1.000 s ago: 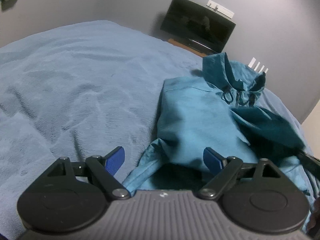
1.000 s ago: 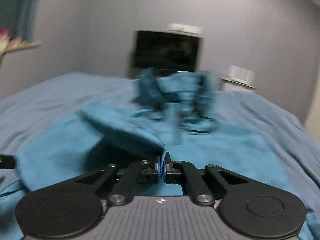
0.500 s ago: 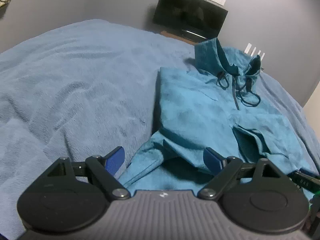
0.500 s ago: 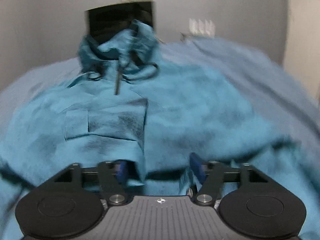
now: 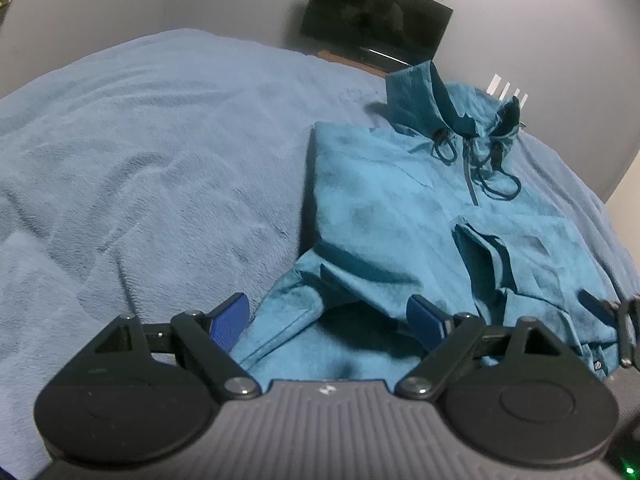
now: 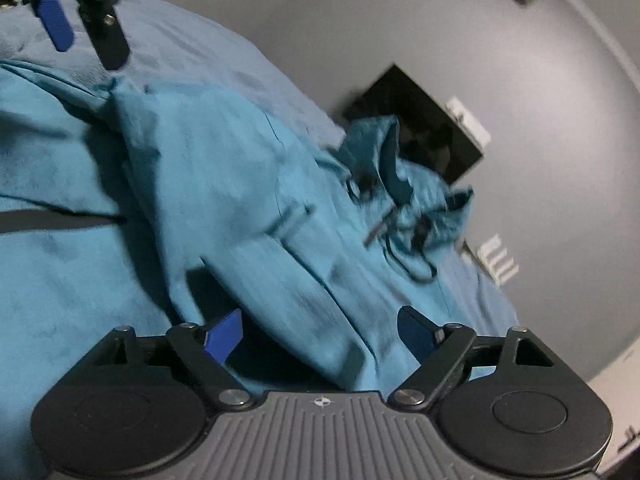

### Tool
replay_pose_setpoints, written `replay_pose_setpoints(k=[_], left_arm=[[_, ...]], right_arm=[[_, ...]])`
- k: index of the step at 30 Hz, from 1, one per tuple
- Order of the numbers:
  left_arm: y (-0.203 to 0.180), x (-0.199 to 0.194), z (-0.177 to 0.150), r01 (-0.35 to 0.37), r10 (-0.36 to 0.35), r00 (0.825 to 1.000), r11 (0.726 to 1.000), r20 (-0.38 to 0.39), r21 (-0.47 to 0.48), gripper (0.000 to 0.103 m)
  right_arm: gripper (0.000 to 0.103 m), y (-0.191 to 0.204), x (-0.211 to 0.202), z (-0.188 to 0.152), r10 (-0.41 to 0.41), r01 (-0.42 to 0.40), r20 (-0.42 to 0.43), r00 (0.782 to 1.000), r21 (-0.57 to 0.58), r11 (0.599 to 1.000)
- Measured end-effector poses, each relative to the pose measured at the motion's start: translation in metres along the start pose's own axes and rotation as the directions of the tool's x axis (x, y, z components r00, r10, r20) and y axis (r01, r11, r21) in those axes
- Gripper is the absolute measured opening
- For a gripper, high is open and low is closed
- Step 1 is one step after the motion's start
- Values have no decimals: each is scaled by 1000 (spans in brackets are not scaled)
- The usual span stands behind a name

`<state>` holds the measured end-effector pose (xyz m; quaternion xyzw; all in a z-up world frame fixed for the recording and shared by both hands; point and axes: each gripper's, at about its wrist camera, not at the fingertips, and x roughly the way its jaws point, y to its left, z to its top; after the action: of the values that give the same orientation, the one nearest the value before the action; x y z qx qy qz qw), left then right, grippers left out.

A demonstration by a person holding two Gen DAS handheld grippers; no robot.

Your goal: Fold large clothes

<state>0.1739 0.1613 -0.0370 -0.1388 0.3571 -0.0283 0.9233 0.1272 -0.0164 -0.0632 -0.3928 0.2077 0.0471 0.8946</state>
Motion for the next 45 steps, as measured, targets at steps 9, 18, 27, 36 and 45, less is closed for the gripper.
replay_pose_setpoints(k=[9,18,27,36,45], left_arm=[[2,5,-1,5,-5,1000,1000,-20,-9,85],[4,7,-1,9,-9,999,1000,-33,-5,85],[1,10,-4,1,0,999,1000,-51,12,85],[-1,14,-6,-2,4,998,1000,-66,26,85],[-3,20,-8,-7,12,996,999,-85,53,85]], right_arm=[[17,-41,17,6,115,-108,0,993,331,937],[10,-175,5,-46,65,-68,34,997,778,625],[43,-210,32,-146,206,15,-64,977,972,233],[8,-217,48,-155,184,-65,42,982,990,123],[9,-241,59,-147,25,6,-13,1000,968,252]])
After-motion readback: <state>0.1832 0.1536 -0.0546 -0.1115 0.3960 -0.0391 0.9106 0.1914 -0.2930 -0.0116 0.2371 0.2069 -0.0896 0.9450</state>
